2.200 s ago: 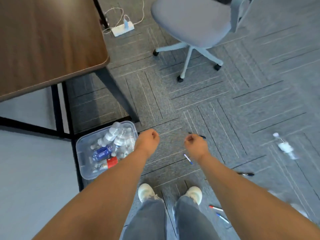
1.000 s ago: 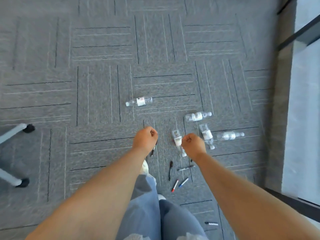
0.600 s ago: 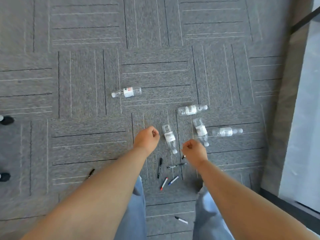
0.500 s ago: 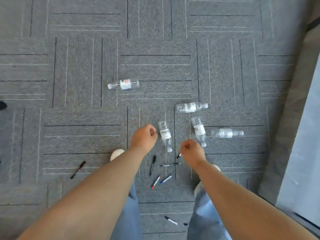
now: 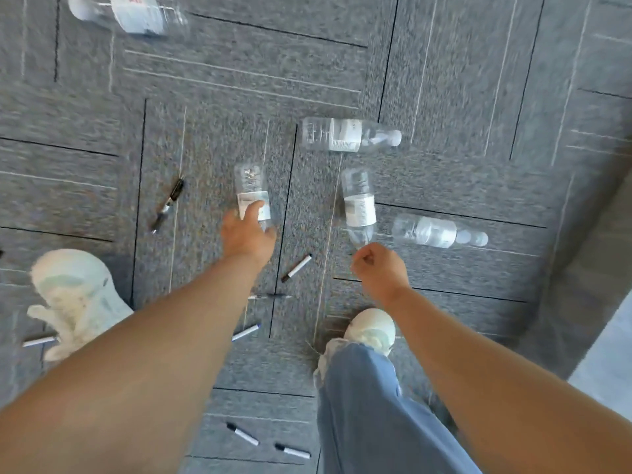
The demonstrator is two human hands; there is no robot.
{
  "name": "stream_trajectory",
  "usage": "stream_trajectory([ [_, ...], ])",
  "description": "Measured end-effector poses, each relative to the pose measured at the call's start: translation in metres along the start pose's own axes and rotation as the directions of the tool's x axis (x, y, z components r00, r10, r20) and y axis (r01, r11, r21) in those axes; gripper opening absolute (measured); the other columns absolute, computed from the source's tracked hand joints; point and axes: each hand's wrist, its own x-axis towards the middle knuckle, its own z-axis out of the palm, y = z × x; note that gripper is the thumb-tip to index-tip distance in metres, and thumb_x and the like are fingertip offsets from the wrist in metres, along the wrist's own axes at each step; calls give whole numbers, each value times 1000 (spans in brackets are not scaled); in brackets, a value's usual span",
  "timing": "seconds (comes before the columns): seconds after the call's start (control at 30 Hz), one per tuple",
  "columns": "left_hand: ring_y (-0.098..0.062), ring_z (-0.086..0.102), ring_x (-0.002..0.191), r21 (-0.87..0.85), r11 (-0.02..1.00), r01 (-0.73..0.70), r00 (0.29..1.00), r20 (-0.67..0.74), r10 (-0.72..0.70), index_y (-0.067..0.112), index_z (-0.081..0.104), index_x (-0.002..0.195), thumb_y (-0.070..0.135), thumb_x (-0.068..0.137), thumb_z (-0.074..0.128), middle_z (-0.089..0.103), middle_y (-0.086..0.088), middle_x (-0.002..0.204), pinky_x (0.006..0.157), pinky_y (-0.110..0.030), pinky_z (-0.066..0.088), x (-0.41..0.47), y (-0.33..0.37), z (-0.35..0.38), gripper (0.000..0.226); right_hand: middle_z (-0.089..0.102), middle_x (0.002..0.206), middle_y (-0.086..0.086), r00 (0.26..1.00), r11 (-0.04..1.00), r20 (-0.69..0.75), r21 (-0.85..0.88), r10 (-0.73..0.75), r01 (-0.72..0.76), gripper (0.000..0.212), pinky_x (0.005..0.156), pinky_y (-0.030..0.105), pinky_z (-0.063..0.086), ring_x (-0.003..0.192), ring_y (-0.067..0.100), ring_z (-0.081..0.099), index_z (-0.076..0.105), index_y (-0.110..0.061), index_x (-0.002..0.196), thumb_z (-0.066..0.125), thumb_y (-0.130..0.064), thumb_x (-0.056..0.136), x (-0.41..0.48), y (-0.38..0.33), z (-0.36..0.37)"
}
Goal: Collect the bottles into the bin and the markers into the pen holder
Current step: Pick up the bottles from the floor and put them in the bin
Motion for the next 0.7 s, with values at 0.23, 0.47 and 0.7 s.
stream_trajectory([
  [0.23,-38,2,145,100,994,53,998,-49,-48,40,-12,146,27,92,54,-21,-10,156,117,-47,21,63,-34,61,86,58,82,-2,997,998,-58,35,-43,45,9,49,18,40,62,10,50,56,-15,94,47,-13,94,68,38,32],
  [0.47,-36,47,112,-93,989,112,983,-139,-124,33,-17,146,23,86,63,29,-20,136,87,-45,44,80,-21,84,101,58,113,6,979,997,-189,-4,-75,76,24,76,23,44,93,18,54,51,-13,113,52,-10,90,96,32,43],
  [0.7,-13,42,94,-204,975,-92,992,-103,73,30,-4,149,21,80,70,29,-13,136,80,-23,37,40,-9,93,102,23,154,11,970,976,-119,-19,214,-217,110,115,50,26,142,33,21,-5,-16,150,75,-31,76,136,16,46],
])
